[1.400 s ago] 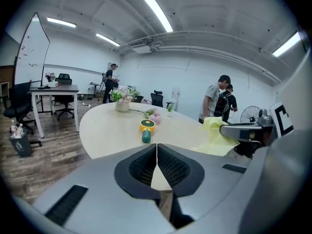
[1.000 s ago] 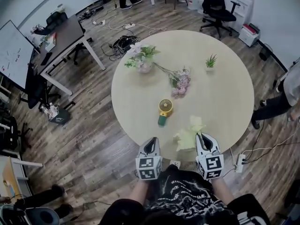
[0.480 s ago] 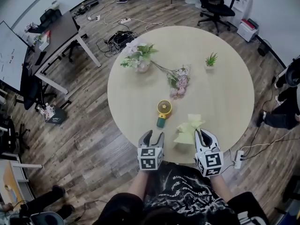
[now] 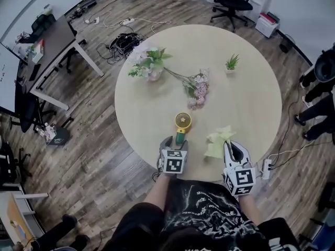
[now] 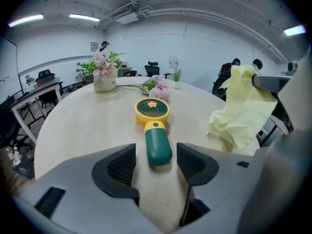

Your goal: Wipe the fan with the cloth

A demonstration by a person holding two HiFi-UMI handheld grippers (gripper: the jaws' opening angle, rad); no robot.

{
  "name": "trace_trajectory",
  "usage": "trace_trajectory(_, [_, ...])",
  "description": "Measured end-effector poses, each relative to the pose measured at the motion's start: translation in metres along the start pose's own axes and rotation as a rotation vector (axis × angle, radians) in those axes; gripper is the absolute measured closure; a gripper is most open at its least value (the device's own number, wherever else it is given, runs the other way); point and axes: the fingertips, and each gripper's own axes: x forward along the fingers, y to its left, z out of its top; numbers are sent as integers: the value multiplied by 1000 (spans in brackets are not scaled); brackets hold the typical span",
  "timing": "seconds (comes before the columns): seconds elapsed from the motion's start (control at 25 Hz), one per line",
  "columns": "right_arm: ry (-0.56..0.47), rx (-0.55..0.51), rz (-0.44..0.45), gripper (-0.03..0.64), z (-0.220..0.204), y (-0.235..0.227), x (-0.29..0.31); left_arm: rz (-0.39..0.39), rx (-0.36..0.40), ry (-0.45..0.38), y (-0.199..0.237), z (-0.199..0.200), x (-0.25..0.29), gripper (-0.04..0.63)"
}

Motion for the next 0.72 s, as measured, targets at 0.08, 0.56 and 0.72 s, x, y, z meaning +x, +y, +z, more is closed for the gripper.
trace_trajectory(0.08, [3,6,2,585,0,4,1,0,15,21,3,-3,7,314])
trace_trajectory(0.56, [11,8,3,584,5,12,20,-130,213,46,-3,-6,9,403])
trace_trajectory(0.72, [-34,5,58,584,26,21,34,-190,270,57,-6,-10,6,403])
